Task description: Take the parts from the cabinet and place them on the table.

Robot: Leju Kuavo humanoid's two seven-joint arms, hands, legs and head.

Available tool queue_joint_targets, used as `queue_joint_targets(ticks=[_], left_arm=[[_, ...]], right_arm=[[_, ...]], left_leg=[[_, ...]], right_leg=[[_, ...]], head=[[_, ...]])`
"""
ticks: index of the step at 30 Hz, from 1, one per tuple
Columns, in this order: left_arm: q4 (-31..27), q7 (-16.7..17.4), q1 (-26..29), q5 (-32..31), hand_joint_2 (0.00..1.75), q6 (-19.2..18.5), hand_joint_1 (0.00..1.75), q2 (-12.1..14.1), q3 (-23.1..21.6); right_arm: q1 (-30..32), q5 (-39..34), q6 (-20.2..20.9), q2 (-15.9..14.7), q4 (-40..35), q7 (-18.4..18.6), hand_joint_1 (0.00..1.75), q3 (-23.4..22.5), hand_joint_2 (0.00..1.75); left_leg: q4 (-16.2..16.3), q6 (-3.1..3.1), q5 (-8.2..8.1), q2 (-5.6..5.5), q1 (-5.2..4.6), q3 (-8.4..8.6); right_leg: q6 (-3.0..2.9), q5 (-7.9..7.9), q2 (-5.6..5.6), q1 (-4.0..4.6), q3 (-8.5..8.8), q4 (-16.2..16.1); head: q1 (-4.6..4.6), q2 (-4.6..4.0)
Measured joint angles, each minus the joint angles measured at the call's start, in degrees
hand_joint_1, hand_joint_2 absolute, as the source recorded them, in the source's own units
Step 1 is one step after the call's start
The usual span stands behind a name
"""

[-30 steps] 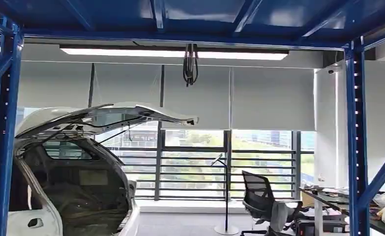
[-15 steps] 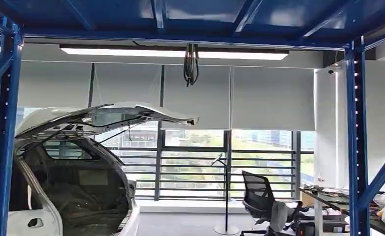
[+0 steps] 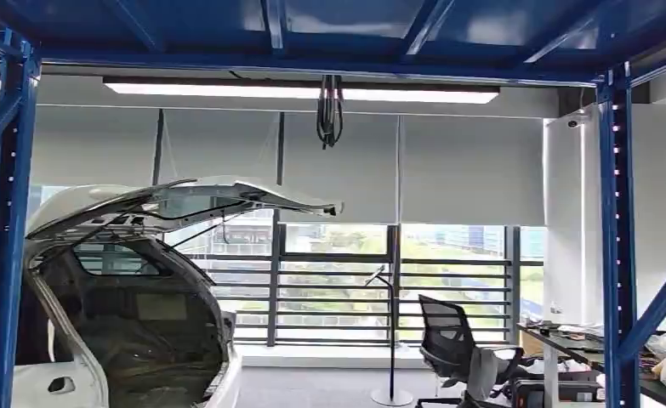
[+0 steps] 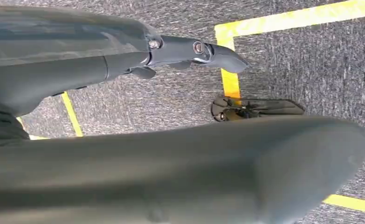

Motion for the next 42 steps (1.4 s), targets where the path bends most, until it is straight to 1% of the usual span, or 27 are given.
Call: queue_joint_targets(ticks=[16, 26, 31, 37, 42], left_arm=[[0.07, 0.44, 0.06, 0.02, 0.00, 0.15, 0.00, -0.28, 0.00], [0.09, 0.61, 0.08, -0.02, 0.00, 0.70, 0.00, -0.63, 0.00], [0.09, 0.42, 0.09, -0.09, 0.00, 0.94, 0.00, -0.70, 0.00], [0.09, 0.28, 0.07, -0.17, 0.00, 1.18, 0.00, -0.77, -0.09], [0.09, 0.17, 0.07, -0.52, 0.00, 1.18, 0.00, -0.81, -0.13]], right_arm=[[-0.66, -0.98, -0.09, 0.11, 5.12, -0.81, 0.00, -0.55, 1.75], [-0.70, 1.86, -2.71, 0.24, 7.43, 1.49, 0.00, -0.50, 1.75], [-0.82, 3.08, -3.48, 0.24, 7.83, 1.55, 0.00, -0.55, 1.75], [-0.83, 5.31, -4.28, 1.14, 8.13, 1.53, 0.00, -0.66, 1.75], [-1.10, 5.49, -4.28, 2.27, 8.26, 1.14, 0.00, -0.85, 1.75]], left_leg=[[0.00, 0.00, 0.00, 0.00, 0.00, 0.00], [0.00, 0.00, 0.00, 0.00, 0.00, 0.00], [0.00, 0.00, 0.00, 0.00, 0.00, 0.00], [0.00, 0.00, 0.00, 0.00, 0.00, 0.00], [0.00, 0.00, 0.00, 0.00, 0.01, 0.00]], right_leg=[[0.00, 0.00, 0.00, 0.00, 0.00, 0.00], [0.00, 0.00, 0.00, 0.00, 0.00, 0.00], [0.00, 0.00, 0.00, 0.00, 0.00, 0.00], [0.00, 0.00, 0.01, 0.00, 0.00, 0.00], [0.00, 0.00, 0.01, 0.00, 0.00, 0.01]], head=[[0.00, 0.00], [0.00, 0.00], [0.00, 0.00], [0.00, 0.00], [0.00, 0.00]])
